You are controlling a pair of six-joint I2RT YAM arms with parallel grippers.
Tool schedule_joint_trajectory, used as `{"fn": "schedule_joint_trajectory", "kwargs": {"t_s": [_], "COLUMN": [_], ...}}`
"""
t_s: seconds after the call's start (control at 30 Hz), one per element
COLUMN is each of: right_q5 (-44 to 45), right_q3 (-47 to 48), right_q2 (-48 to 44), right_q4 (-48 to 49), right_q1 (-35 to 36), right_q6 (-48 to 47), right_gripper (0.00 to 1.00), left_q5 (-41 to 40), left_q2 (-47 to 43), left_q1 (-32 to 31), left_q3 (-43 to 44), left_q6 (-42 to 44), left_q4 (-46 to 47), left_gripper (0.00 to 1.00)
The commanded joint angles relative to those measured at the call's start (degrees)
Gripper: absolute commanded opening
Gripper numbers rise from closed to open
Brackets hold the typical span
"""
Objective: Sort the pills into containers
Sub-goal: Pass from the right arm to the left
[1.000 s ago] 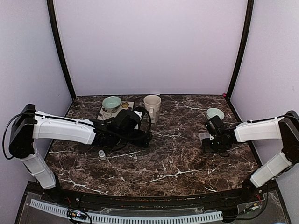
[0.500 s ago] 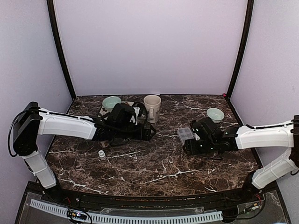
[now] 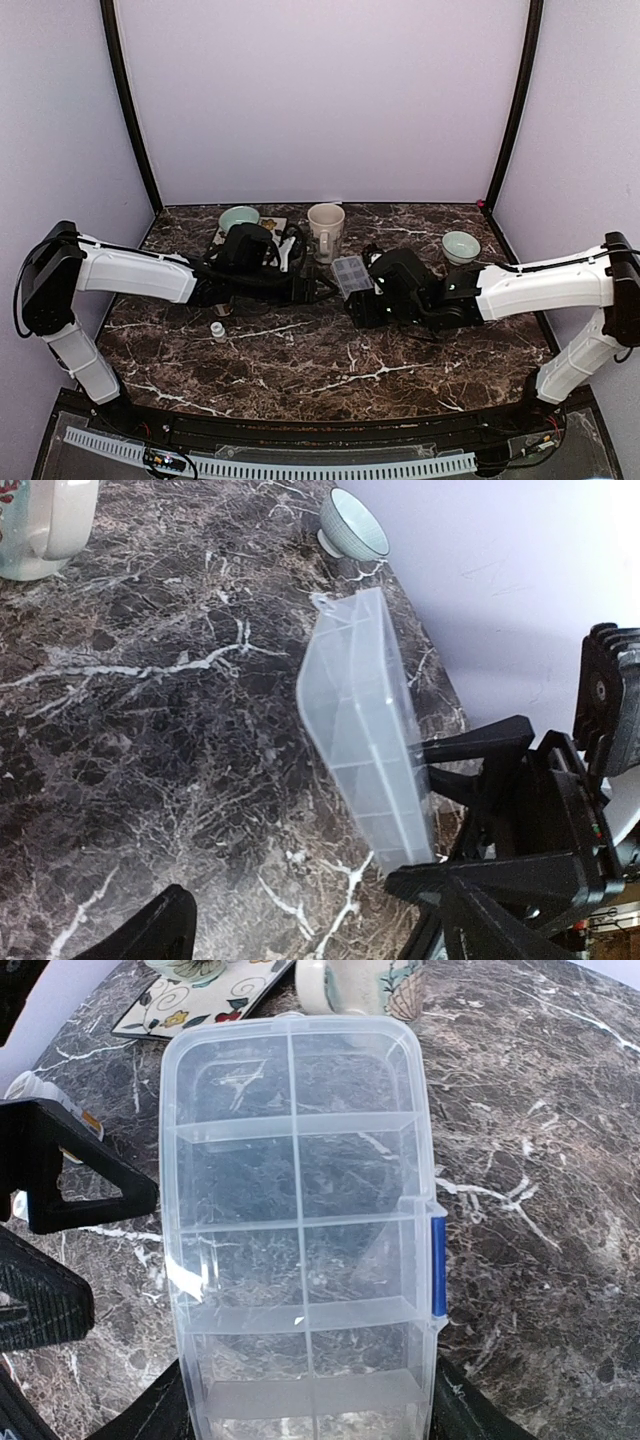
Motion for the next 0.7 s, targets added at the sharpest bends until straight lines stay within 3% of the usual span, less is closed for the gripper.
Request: {"fn": "schedule_joint_trajectory", "kwargs": {"t_s": [0.0,0.47,0.67], "right_q5": [2.92,0.27,-0.74], "right_q3": [3.56,8.77,10.22], "right_q2": [2.44,8.84,10.87], "right_q4": [2.77,5.10,6.00], "right_q1": [2.20,4.87,5.17], "right_q6": [1.19,1.12,1.15], "right_gripper": [0.52,0.52,0.51], "left_q5": [4.75,5.79,7.12], "left_q2": [-3.80,-3.88,-2.89], "left_q1": [1.02,3.82,4.61], "left_q3": [-2.65,-7.39,-8.07], "left_q6": [-4.47,-11.05,-12.62], "left_q4": [5.84,14.11,16.77], "left_gripper": [0.85,0.59,0.42]}}
